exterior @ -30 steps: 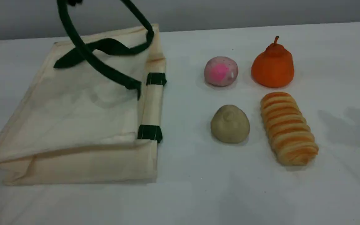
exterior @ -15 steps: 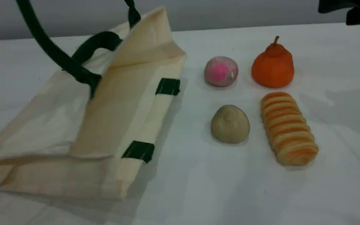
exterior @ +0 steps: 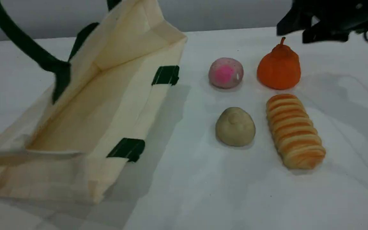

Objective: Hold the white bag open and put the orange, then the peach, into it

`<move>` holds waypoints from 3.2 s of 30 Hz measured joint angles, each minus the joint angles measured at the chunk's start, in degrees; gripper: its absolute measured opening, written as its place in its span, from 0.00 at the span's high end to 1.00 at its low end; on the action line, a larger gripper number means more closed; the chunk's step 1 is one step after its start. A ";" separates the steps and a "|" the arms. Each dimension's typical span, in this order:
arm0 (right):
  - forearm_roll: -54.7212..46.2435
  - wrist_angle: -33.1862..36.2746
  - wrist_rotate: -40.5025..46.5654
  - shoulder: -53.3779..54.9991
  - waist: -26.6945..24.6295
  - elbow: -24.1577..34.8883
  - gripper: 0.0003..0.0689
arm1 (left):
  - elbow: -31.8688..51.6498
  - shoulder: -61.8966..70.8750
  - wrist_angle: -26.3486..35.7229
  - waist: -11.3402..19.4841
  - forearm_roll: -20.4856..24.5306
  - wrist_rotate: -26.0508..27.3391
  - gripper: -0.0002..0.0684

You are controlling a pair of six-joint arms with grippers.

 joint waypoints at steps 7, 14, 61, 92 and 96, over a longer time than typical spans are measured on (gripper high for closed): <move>0.10 -4.66 0.00 4.10 0.14 -1.86 0.31 | -2.94 0.06 2.44 0.00 -3.67 0.72 0.90; 0.10 -4.41 0.00 5.36 0.14 -1.91 0.31 | -6.09 0.65 2.37 -2.40 -3.50 2.06 0.90; -4.90 1.63 0.46 6.33 0.10 -8.54 0.95 | -6.04 2.05 2.25 -4.01 -4.42 3.50 0.90; -32.19 36.40 22.79 -14.41 8.44 -7.38 0.95 | -6.04 2.05 2.25 -4.01 -4.31 3.61 0.90; -31.63 31.89 22.47 -14.11 15.92 -7.38 0.95 | -6.04 2.05 2.25 -4.01 -4.36 3.61 0.90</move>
